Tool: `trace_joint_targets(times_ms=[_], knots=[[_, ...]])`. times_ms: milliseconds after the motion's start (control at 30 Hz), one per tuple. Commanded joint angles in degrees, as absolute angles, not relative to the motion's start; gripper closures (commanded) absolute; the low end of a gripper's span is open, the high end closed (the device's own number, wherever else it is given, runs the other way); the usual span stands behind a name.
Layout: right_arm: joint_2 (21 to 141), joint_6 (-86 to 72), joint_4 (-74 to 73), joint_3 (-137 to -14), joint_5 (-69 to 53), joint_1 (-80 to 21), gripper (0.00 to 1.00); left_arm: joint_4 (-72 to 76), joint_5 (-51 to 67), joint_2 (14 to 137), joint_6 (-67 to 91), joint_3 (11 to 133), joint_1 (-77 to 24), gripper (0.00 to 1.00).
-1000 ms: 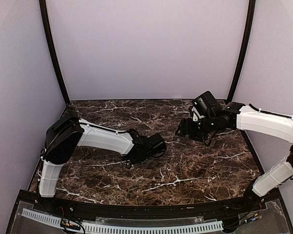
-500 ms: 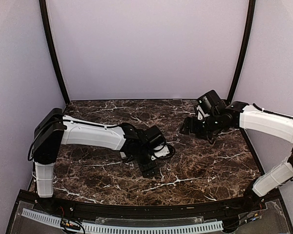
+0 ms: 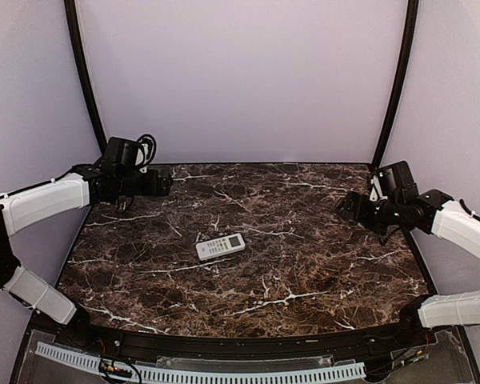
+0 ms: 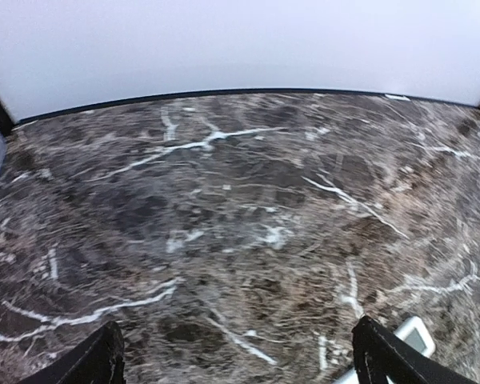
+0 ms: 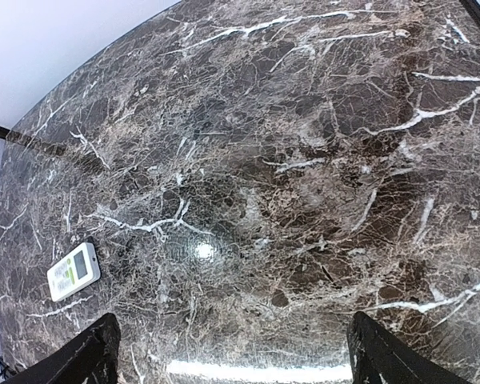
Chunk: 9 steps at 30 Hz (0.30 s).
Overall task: Load the batteries into the remote control
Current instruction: Reset both arms
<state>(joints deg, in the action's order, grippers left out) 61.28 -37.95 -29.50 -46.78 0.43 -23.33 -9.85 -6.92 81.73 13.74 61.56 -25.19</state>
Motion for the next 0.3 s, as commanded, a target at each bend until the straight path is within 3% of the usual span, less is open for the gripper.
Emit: trace_joint_targets(times_ms=[0,267], knots=[[56.1,-37.2,-26.2,-42.5,5.4,-23.0,0.04,-6.7,-25.4,77.9,18.7,55.2,-23.2,0.01],[47.6,-34.1,-23.4,-37.8,7.8,-22.9,0.05,2.1,-34.2,77.5,14.8,48.2,-21.4,0.01]])
